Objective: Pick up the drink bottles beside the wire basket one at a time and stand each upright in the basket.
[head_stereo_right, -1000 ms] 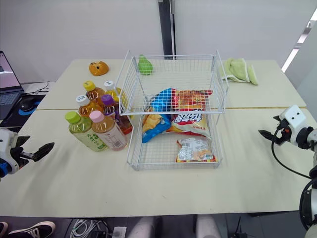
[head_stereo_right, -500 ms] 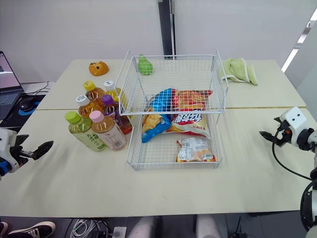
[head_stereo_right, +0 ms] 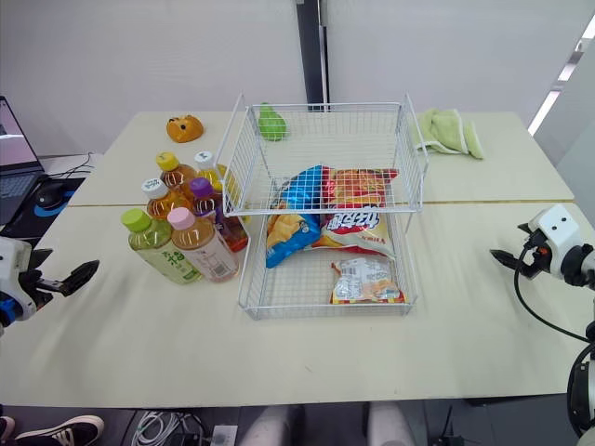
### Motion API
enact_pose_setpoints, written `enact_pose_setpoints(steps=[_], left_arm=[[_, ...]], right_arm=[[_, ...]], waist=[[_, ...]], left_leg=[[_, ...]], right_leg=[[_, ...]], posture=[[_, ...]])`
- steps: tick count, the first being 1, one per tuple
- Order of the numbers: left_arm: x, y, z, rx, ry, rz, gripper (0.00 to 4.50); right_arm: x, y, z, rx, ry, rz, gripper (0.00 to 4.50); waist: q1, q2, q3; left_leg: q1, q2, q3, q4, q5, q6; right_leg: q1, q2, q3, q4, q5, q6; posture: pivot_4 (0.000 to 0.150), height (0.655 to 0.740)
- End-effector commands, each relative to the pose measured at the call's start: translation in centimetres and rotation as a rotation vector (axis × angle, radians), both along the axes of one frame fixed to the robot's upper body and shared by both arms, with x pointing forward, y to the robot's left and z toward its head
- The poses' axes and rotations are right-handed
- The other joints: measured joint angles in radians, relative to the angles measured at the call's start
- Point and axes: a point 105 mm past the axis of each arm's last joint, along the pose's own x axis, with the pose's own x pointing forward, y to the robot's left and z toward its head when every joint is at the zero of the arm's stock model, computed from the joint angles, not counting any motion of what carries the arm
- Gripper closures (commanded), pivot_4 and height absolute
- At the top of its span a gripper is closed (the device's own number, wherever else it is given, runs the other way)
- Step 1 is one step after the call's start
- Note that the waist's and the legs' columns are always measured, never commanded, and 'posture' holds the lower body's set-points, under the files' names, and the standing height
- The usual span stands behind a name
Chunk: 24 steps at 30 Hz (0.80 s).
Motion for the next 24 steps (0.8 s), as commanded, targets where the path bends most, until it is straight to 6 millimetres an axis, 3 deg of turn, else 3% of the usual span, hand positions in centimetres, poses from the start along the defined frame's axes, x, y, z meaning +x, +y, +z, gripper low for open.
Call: enact_pose_setpoints(steps=[1,7,9,12,17,24], left_arm=[[-0.1,0.6,1.7,0.039,-0.053,0.023,0.03],[-0.3,0.3,1.8,0.005,-0.073,-0.002,0.03],[-0.1,0.2,1.9,-0.014,-0.093,-0.005,0.03],[0.2,-0.3,1.6,-0.028,-0.099,-0.013,0.03],[0.4,-1.1,0.5,-0.052,-0.092,-0.027,0.03],[0.8,-1.5,0.0,-0.07,-0.085,-0.036,0.03]], right_arm=[[0.6,-0.2,3.7,0.007,-0.132,-0.007,0.0],[1.3,1.4,7.9,0.094,-0.24,0.07,0.0],[1.3,3.3,11.1,0.128,-0.294,0.172,0.0],[0.9,5.7,14.3,0.168,-0.349,0.276,0.0],[-0.8,9.6,18.1,0.278,-0.4,0.415,0.0],[-3.8,14.7,21.7,0.383,-0.395,0.589,0.0]], waist=[[0.0,0.0,0.0],[-0.001,0.0,0.0],[-0.001,0.0,0.0],[-0.001,0.0,0.0],[0.008,0.0,0.0],[0.016,0.0,0.0]], left_leg=[[0.0,0.0,0.0,0.0,0.0,0.0],[0.0,0.001,0.001,0.0,0.0,0.0],[0.0,0.001,0.0,0.0,0.0,0.0],[0.0,0.001,0.0,0.0,0.0,0.0],[-0.001,0.001,-0.001,0.0,0.0,0.0],[-0.001,0.001,-0.003,0.0,0.0,0.0]], right_leg=[[0.0,0.0,0.0,0.0,0.0,0.0],[0.0,0.0,0.0,0.0,0.0,0.0],[0.0,0.0,0.0,0.0,0.0,0.0],[-0.001,0.0,0.0,0.0,0.001,0.0],[-0.001,0.0,0.0,-0.001,0.001,0.0],[-0.001,0.0,0.0,-0.001,0.001,-0.001]], posture=[[0.15,0.74],[0.15,0.74],[0.15,0.74],[0.15,0.74],[0.15,0.74],[0.15,0.74]])
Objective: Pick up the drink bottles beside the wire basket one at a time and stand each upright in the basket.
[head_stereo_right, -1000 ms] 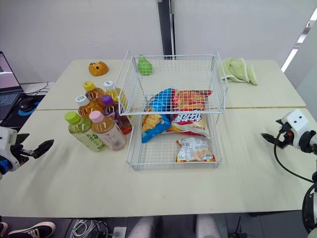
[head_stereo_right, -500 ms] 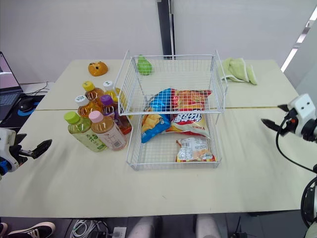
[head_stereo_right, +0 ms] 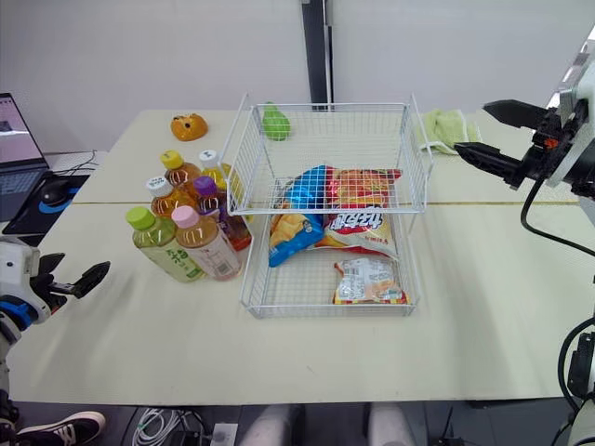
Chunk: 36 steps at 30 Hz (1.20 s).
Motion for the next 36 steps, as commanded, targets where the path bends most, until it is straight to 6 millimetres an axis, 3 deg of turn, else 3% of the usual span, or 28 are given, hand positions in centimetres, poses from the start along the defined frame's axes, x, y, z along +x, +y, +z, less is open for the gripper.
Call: enact_pose_setpoints(steps=[1,6,11,18,31,36], left_arm=[[0.6,-0.5,1.3,0.016,-0.048,-0.023,0.03],[1.0,-0.8,1.2,0.013,-0.046,-0.03,0.03],[1.7,-1.3,1.1,0.007,-0.049,-0.044,0.03],[1.3,-1.9,0.7,-0.021,-0.053,-0.057,0.03],[-0.5,-1.6,1.4,-0.064,-0.092,-0.019,0.03],[-0.1,-1.9,1.6,-0.061,-0.097,-0.027,0.03]], right_arm=[[-2.4,2.3,3.7,0.059,-0.069,0.096,0.0],[-4.8,6.0,5.7,0.138,-0.031,0.275,0.0],[-7.2,10.3,4.0,0.047,-0.006,0.448,0.0],[-9.3,13.1,2.5,0.006,0.014,0.577,0.0],[-8.6,12.3,0.9,0.0,0.033,0.519,0.0],[-6.6,11.3,-1.2,0.021,-0.03,0.373,0.0]], waist=[[0.002,0.0,0.0],[0.006,0.0,0.0],[0.007,0.0,0.0],[0.006,-0.001,0.0],[0.009,-0.002,-0.001],[0.01,-0.002,-0.001]], left_leg=[[0.0,0.0,0.0,0.0,0.0,0.0],[-0.001,0.0,-0.005,0.0,0.0,0.0],[-0.001,0.0,-0.007,0.0,0.0,0.0],[-0.001,0.0,-0.006,0.0,0.0,0.0],[-0.001,0.0,-0.007,0.0,0.0,0.0],[-0.001,0.0,-0.007,0.0,0.0,0.0]], right_leg=[[0.0,0.0,0.0,0.0,0.0,0.0],[0.0,0.0,0.0,0.0,0.0,0.0],[-0.001,0.0,-0.001,0.0,0.0,0.0],[-0.001,0.0,-0.001,0.0,0.0,0.0],[0.0,0.0,-0.001,-0.001,0.001,0.0],[0.0,0.0,-0.002,-0.001,0.001,0.0]], posture=[[0.15,0.74],[0.15,0.74],[0.15,0.74],[0.15,0.74],[0.15,0.74],[0.15,0.74]])
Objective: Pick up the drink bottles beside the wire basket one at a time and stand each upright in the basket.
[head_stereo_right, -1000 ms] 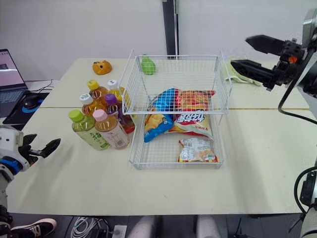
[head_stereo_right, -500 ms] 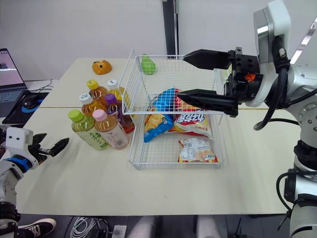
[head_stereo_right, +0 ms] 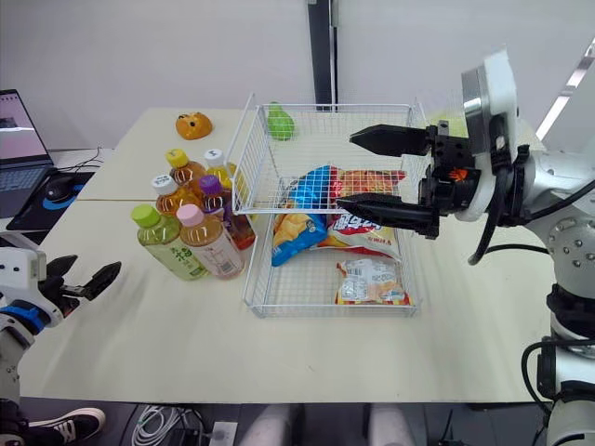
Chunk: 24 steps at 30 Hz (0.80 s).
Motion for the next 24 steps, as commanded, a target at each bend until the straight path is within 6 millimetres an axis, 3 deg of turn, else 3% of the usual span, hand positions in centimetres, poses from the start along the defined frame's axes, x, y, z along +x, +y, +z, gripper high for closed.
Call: enact_pose_setpoints(steps=[1,18,20,24], left_arm=[[0.4,0.0,1.9,0.019,-0.063,0.002,0.03],[1.2,-0.1,3.4,0.012,-0.08,-0.023,0.03],[0.9,0.2,4.4,-0.013,-0.098,-0.029,0.03],[-0.1,0.7,8.6,-0.037,-0.183,-0.049,0.03]], right_arm=[[0.6,-0.9,-0.7,0.029,-0.061,-0.076,0.0],[-0.8,-0.9,-1.6,0.002,-0.022,0.046,0.0],[-0.8,-0.9,-1.4,0.004,-0.027,0.043,0.0],[-0.8,-1.0,-1.3,-0.001,-0.039,0.028,0.0]], waist=[[0.0,0.0,0.0],[0.0,0.0,0.0],[0.0,0.0,0.0],[-0.003,-0.002,0.002]], left_leg=[[0.0,0.0,0.0,0.0,0.0,0.0],[0.0,0.0,0.0,0.0,0.0,0.0],[0.0,0.0,0.0,0.0,0.0,0.0],[0.0,0.001,0.0,0.0,0.0,0.0]], right_leg=[[0.0,0.0,0.0,0.0,0.0,0.0],[0.0,0.0,0.0,0.0,0.0,0.0],[0.0,0.0,0.0,0.0,0.0,0.0],[0.0,0.001,0.0,0.0,0.0,0.0]], posture=[[0.15,0.74],[0.15,0.74],[0.15,0.74],[0.15,0.74]])
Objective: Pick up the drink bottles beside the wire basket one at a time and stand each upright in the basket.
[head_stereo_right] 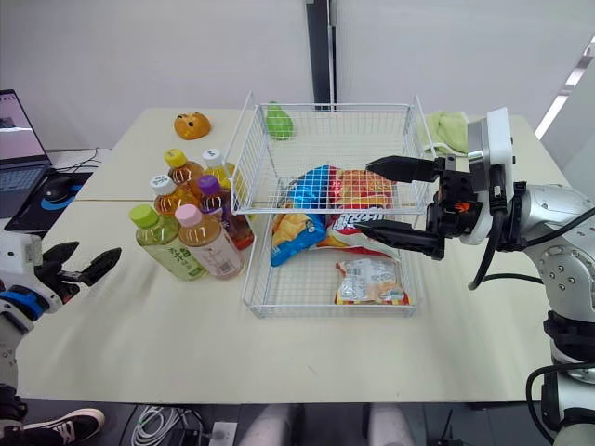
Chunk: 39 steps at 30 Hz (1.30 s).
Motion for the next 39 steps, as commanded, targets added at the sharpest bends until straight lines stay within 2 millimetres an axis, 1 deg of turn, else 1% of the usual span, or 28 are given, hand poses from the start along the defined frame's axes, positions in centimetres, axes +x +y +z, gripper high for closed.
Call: enact_pose_setpoints(steps=[1,3,5,8,13,16,18,22,23,26,31,35,37,39], left_arm=[[-1.2,0.5,6.6,0.031,-0.148,-0.028,0.03],[-1.5,-0.4,8.5,0.029,-0.174,-0.076,0.03],[-1.9,-1.6,9.9,0.034,-0.188,-0.13,0.03],[-3.0,-3.3,10.6,0.059,-0.173,-0.2,0.03],[-6.1,-4.8,9.9,0.065,-0.108,-0.257,0.03],[-7.8,-6.3,8.6,0.045,-0.071,-0.276,0.03],[-8.5,-7.3,8.0,0.025,-0.076,-0.267,0.03],[-9.3,-8.2,7.7,0.012,-0.105,-0.233,0.03],[-9.3,-8.5,7.7,0.014,-0.114,-0.229,0.03],[-8.3,-9.8,8.0,0.018,-0.162,-0.23,0.03],[-5.5,-10.5,8.0,0.017,-0.208,-0.192,0.03],[-3.5,-10.8,7.2,-0.002,-0.221,-0.18,0.03],[-2.8,-11.0,7.2,-0.007,-0.23,-0.182,0.03],[-2.0,-11.3,7.1,-0.006,-0.235,-0.182,0.03]], right_arm=[[-0.6,0.0,1.2,0.001,-0.075,-0.008,0.0],[-0.5,-0.1,1.3,0.0,-0.081,-0.009,0.0],[-0.5,-0.1,1.4,-0.001,-0.086,-0.01,0.0],[-0.6,0.0,1.6,-0.003,-0.091,-0.003,0.0],[-0.5,0.6,1.7,-0.008,-0.083,0.047,0.0],[-0.1,1.1,1.7,-0.005,-0.083,0.072,0.0],[0.3,1.3,1.7,-0.004,-0.083,0.085,0.0],[0.5,1.7,1.7,-0.008,-0.076,0.12,0.0],[0.6,1.8,1.7,-0.01,-0.074,0.128,0.0],[0.7,2.0,1.7,-0.012,-0.072,0.145,0.0],[0.5,2.2,1.7,-0.027,-0.079,0.156,0.0],[0.2,2.0,2.0,-0.022,-0.08,0.148,0.0],[0.2,2.0,2.0,-0.023,-0.081,0.141,0.0],[0.1,1.9,2.0,-0.024,-0.078,0.135,0.0]], waist=[[0.0,-0.001,0.001],[0.002,-0.002,0.001],[0.002,-0.001,0.001],[0.002,-0.001,0.001],[-0.006,-0.001,0.001],[-0.001,-0.001,0.001],[0.002,-0.001,0.001],[0.011,-0.002,0.001],[0.013,-0.002,0.001],[0.019,-0.002,0.001],[0.028,-0.002,0.001],[0.028,-0.002,0.001],[0.027,-0.002,0.001],[0.026,-0.002,0.001]], left_leg=[[0.0,0.0,0.0,0.0,0.0,0.0],[0.0,0.0,-0.001,0.0,0.0,0.0],[0.0,0.0,0.0,0.0,0.0,0.0],[0.0,0.0,0.0,0.0,0.0,0.0],[0.0,0.003,0.001,-0.001,-0.001,-0.001],[0.0,0.005,0.001,-0.002,-0.001,-0.001],[0.0,0.005,0.002,-0.002,-0.001,-0.002],[0.0,0.007,0.0,-0.001,-0.001,-0.002],[0.0,0.007,0.0,-0.001,-0.001,-0.002],[0.0,0.007,0.001,-0.001,-0.001,-0.002],[0.0,0.007,0.004,-0.001,-0.001,-0.002],[0.0,0.007,0.008,-0.001,-0.001,-0.002],[0.0,0.009,0.01,-0.001,-0.001,-0.002],[-0.001,0.015,0.011,-0.001,-0.002,-0.002]], right_leg=[[0.0,0.0,0.0,0.0,0.0,0.0],[0.0,0.0,0.0,-0.001,0.0,0.0],[0.0,-0.001,0.0,-0.001,0.0,0.0],[0.001,-0.001,0.0,-0.002,0.0,0.0],[-0.001,-0.002,0.002,-0.004,0.0,-0.001],[-0.001,-0.001,0.001,-0.004,-0.001,-0.003],[0.0,-0.001,0.001,-0.005,-0.001,-0.004],[0.001,0.001,0.001,-0.006,0.001,-0.006],[0.001,0.001,0.001,-0.006,0.001,-0.006],[0.001,0.001,0.001,-0.007,0.001,-0.006],[0.002,0.004,0.0,-0.007,0.001,-0.005],[0.001,0.007,0.001,-0.008,0.002,-0.004],[0.001,0.009,0.001,-0.01,0.003,-0.004],[0.001,0.015,0.002,-0.015,0.008,-0.006]], posture=[[0.15,0.74],[0.15,0.74],[0.15,0.74],[0.15,0.74],[0.15,0.74],[0.15,0.74],[0.15,0.74],[0.15,0.74],[0.15,0.74],[0.15,0.74],[0.15,0.74],[0.15,0.74],[0.15,0.74],[0.15,0.74]])
